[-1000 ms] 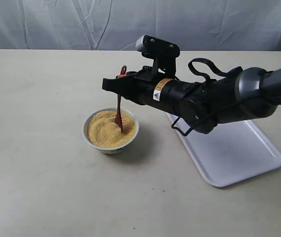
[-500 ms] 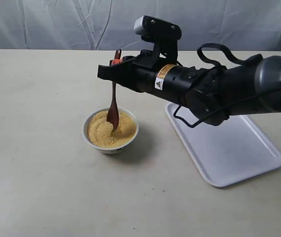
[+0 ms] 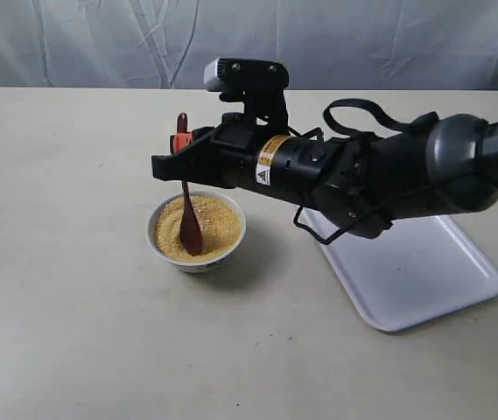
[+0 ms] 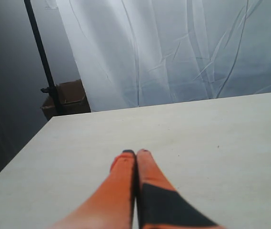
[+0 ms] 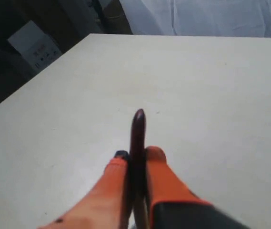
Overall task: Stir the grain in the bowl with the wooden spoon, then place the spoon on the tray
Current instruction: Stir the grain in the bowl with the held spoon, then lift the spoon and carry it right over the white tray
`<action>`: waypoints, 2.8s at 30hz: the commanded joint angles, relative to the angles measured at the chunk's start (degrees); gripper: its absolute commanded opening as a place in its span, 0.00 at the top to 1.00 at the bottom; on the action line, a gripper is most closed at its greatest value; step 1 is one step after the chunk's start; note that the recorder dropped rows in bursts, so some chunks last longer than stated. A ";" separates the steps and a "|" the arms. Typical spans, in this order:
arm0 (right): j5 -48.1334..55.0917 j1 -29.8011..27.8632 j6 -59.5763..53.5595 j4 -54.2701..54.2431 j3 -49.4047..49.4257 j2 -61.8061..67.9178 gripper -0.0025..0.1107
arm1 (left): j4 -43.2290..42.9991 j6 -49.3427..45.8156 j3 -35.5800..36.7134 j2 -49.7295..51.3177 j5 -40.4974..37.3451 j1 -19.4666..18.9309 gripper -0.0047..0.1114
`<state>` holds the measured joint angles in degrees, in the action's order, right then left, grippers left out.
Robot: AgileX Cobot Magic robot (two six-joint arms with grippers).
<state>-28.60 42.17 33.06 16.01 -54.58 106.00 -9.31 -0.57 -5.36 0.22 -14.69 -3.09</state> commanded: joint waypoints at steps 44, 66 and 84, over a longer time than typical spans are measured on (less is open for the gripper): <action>-1.51 -2.76 -3.69 -9.66 0.02 -0.65 0.98 | 0.07 0.12 0.18 -0.22 0.31 0.36 0.96; 0.93 -2.16 -6.12 -2.36 0.02 -4.73 0.98 | 0.07 0.12 0.18 -0.22 0.31 0.36 0.96; 17.78 -6.22 -0.70 -5.14 0.02 -16.64 0.98 | 0.07 0.12 0.18 -0.22 0.31 0.36 0.96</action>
<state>-16.01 38.47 31.14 11.48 -54.58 92.20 -9.31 -0.57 -5.36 0.22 -14.69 -3.09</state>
